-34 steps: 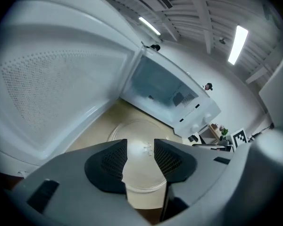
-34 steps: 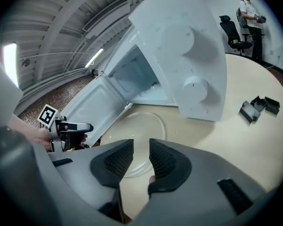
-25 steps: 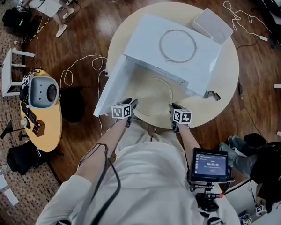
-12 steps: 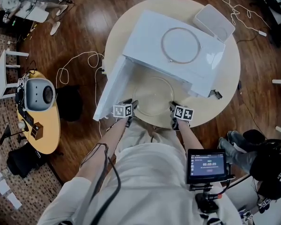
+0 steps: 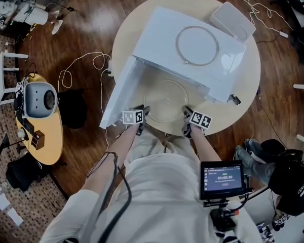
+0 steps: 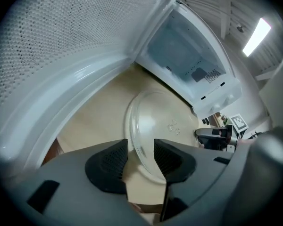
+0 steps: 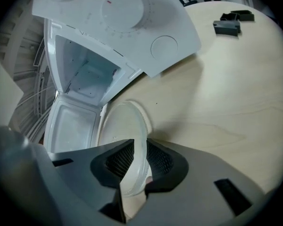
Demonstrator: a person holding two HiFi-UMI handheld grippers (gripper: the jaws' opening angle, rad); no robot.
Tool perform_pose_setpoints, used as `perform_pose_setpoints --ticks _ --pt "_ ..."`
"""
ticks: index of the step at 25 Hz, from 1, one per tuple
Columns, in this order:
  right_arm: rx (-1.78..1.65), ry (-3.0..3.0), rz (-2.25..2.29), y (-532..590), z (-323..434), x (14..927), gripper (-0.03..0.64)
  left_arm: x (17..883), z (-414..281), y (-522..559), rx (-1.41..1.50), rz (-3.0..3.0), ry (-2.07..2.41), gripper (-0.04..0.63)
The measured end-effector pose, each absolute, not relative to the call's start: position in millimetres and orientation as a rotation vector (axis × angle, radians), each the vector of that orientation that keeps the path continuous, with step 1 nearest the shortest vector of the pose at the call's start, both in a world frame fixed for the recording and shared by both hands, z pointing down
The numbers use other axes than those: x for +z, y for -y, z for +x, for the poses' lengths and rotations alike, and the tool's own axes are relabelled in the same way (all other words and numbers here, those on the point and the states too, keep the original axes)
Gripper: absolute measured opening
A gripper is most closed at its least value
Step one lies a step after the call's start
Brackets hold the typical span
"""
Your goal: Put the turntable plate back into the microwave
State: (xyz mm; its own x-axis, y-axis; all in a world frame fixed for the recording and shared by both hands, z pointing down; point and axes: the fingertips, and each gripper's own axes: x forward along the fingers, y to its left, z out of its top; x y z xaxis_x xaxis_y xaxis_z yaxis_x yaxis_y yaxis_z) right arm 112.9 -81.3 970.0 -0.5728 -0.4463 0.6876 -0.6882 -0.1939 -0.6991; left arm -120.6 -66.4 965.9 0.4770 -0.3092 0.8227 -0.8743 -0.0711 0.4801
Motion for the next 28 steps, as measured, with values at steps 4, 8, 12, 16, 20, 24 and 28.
perform_pose_setpoints --ticks 4,8,12,16,20,24,28 --pt "1.92 1.813 1.395 81 116 973 0.059 965 -121 66 0.625 1.626 1.032 0.161" --pt "2.039 1.761 1.402 79 118 972 0.044 964 -120 59 0.612 1.612 1.03 0.161" --pt "2.044 1.751 1.354 74 116 969 0.037 963 -120 46 0.543 1.58 1.048 0.161" --pt "2.084 1.723 1.36 70 115 964 0.035 965 -118 27 0.462 1.513 1.045 0.161" --pt "2.131 1.731 1.34 66 106 953 0.032 967 -118 13 0.299 1.418 1.035 0.163" --pt "2.191 1.719 1.333 63 99 943 0.032 968 -116 6 0.13 1.325 1.026 0.163" --pt "2.252 1.707 1.309 58 90 934 0.031 968 -112 8 -0.024 1.252 0.995 0.164"
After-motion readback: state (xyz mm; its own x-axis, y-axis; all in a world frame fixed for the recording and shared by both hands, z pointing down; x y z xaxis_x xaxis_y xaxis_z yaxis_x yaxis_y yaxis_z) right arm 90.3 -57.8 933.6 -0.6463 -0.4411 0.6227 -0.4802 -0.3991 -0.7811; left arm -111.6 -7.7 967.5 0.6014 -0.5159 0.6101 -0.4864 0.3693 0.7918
